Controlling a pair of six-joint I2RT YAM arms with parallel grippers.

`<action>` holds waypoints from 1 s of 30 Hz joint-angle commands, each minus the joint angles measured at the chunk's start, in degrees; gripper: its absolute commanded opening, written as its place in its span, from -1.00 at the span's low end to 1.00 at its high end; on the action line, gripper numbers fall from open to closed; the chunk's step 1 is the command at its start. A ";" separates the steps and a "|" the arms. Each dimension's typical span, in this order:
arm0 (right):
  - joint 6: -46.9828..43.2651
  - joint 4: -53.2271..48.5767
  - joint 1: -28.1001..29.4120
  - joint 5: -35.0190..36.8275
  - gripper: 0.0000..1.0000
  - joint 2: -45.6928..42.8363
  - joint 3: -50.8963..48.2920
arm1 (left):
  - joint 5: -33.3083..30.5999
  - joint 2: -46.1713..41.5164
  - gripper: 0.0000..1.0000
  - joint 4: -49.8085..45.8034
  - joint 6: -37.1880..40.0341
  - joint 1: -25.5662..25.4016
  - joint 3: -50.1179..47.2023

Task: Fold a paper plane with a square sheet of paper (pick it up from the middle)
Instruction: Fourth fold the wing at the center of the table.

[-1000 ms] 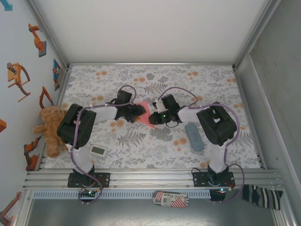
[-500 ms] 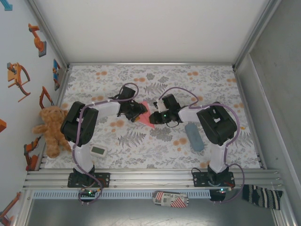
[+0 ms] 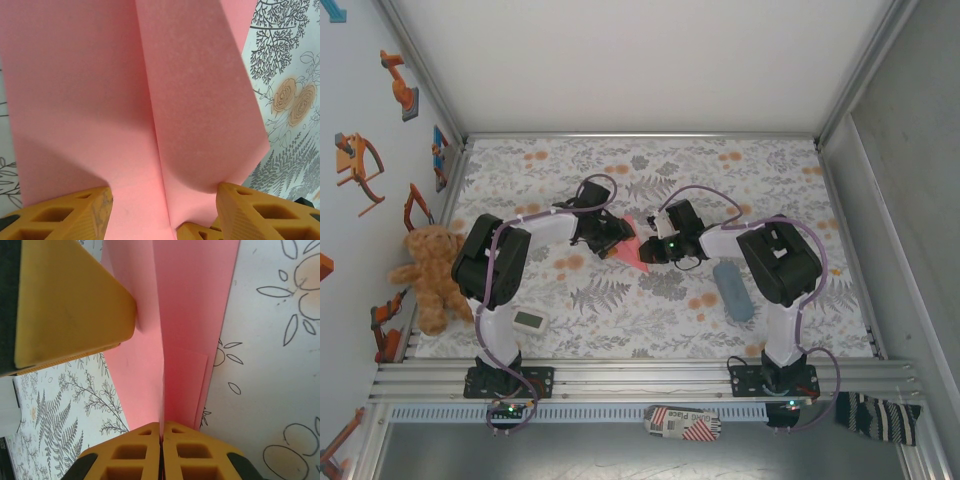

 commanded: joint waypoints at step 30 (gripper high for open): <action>3.21 -5.18 -0.91 -1.02 -0.88 4.90 0.59 | 11.06 -6.36 -0.39 23.96 3.07 3.03 -9.29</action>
